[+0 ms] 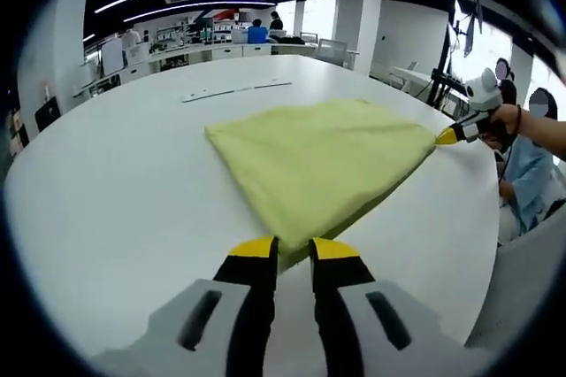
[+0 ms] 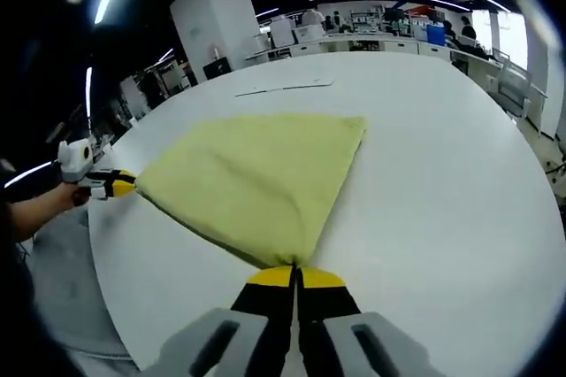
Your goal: Fold the garment on the visible template until the final outline fits inside the template.
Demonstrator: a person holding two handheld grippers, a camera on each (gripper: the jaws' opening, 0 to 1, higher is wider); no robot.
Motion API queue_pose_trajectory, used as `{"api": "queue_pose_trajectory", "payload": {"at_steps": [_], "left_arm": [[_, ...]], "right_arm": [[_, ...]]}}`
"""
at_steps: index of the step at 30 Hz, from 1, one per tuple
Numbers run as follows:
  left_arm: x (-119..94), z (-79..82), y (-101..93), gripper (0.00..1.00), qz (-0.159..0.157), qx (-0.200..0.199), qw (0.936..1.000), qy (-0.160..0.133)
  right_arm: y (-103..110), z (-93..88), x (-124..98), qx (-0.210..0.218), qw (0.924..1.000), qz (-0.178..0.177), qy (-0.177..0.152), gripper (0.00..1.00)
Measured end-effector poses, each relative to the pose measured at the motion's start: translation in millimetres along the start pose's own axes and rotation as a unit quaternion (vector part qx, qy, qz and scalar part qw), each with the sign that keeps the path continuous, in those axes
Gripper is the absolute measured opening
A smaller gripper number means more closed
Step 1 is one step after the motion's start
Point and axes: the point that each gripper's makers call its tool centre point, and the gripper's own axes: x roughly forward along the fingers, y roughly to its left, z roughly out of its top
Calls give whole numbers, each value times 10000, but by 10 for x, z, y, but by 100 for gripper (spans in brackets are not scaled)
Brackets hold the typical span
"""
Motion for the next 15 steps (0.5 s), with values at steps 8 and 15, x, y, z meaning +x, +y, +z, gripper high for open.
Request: {"api": "queue_pose_trajectory", "payload": {"at_steps": [8,15], "left_arm": [[-5,-50,35,8,39,44,9999,95],[2,-103,60,2,73,156,9997,194]], "right_arm": [[-14,107,-151,-835,9964,-100,53,0],[4,66,-138,-1115,9934,-149,219,0]]}}
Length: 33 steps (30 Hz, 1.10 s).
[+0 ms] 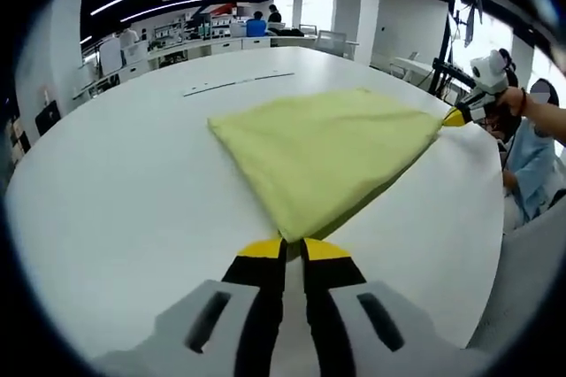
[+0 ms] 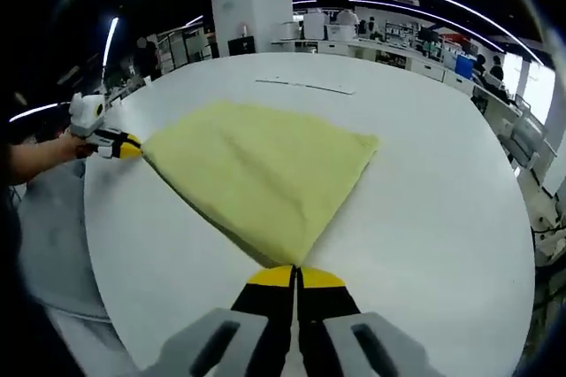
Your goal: Fold the garment on the visible template until the final outline fits inside the template.
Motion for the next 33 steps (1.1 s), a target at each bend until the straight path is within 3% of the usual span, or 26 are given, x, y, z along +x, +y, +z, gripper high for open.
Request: {"api": "queue_pose_trajectory", "payload": {"at_steps": [18,33], "left_arm": [[-53,27,-23,0,-24,241,9997,32],[-186,-104,-137,0,-57,428,9988,233]], "right_arm": [[-21,-41,-11,110,9999,-19,56,0],[31,-198,-85,376,9993,17,68,0]]}}
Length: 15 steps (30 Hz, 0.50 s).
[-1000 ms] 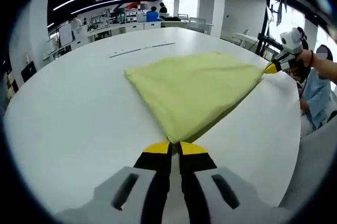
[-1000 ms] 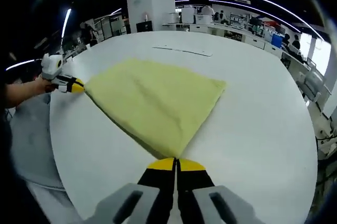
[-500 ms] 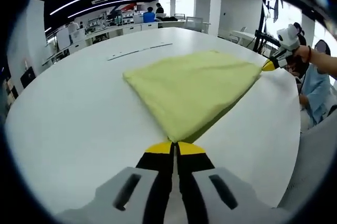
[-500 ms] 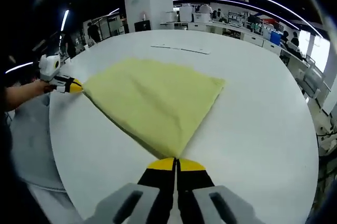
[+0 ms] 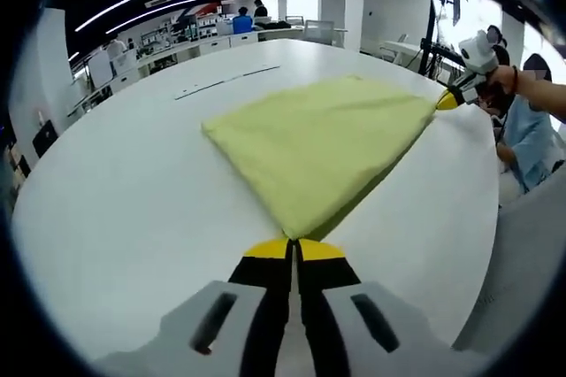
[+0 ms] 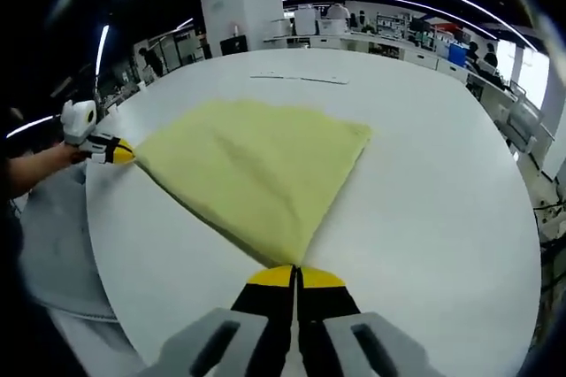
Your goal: Fold the garment on the visible template until the final outline fits inside the template.
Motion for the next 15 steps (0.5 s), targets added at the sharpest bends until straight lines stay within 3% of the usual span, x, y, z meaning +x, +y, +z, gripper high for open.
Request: {"api": "queue_pose_trajectory", "payload": {"at_steps": [8,11,13,15], "left_arm": [[-76,-99,-52,0,-9,50,9999,112],[-133,-218,34,0,225,216,9986,423],[-159,-170,-44,0,-4,-219,9997,106],[-188,-209,-15,0,44,-139,9998,165]], "right_arm": [[36,-88,-20,134,9999,18,26,0],[42,-105,-31,123,9999,2,52,0],[54,-103,-41,86,10000,21,36,0],[66,-109,-33,17,10000,50,72,0]]}}
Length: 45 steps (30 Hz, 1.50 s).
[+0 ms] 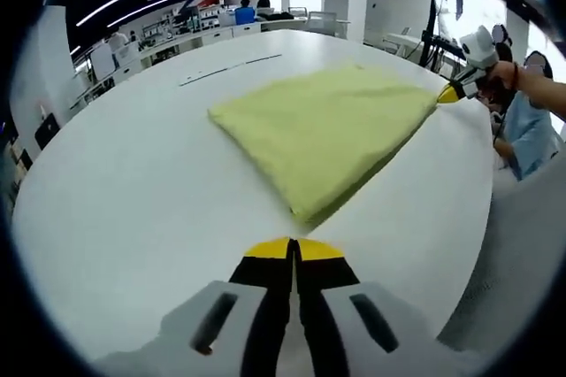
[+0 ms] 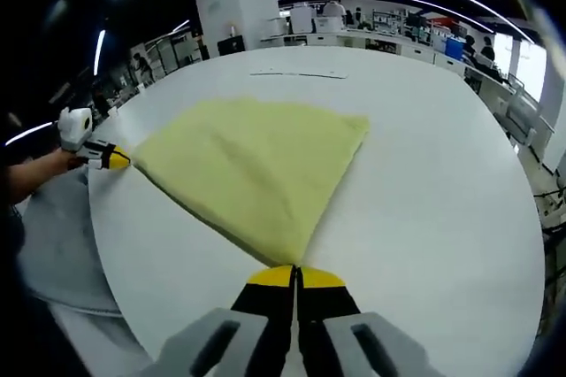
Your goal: Fold the garment on the visible template until the final outline fits inside the template.
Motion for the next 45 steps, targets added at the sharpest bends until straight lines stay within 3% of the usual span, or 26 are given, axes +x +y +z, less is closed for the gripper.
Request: {"api": "queue_pose_trajectory", "payload": {"at_steps": [7,9,13,16,21,23,27,35,41,45], "left_arm": [[-39,-19,27,0,101,-179,9998,-45],[-59,11,18,0,89,-407,9990,-144],[-126,139,33,0,131,-903,9947,-480],[-182,243,17,1,103,-1090,9916,-694],[-262,376,13,27,154,-1246,9886,-832],[-304,412,34,40,269,-1257,9880,-858],[-412,539,-8,56,243,-1319,9851,-1077],[-576,660,-56,74,149,-1576,9788,-1297],[-682,691,-122,85,173,-1439,9813,-1270],[-746,696,-155,93,222,-1317,9834,-1231]], "right_arm": [[-20,16,44,136,9998,-81,-82,0],[-41,24,39,205,9996,-148,-120,0],[-50,109,-24,339,9988,-195,-301,11],[-30,142,-65,487,9982,-192,-291,28],[111,263,-173,593,9975,-93,-382,51],[176,336,-221,512,9976,-73,-452,57],[286,471,-334,365,9979,-23,-531,68],[599,653,-555,-127,9977,235,-617,87],[713,716,-667,-224,9970,271,-696,92],[766,769,-737,-26,9955,294,-896,97]]}}
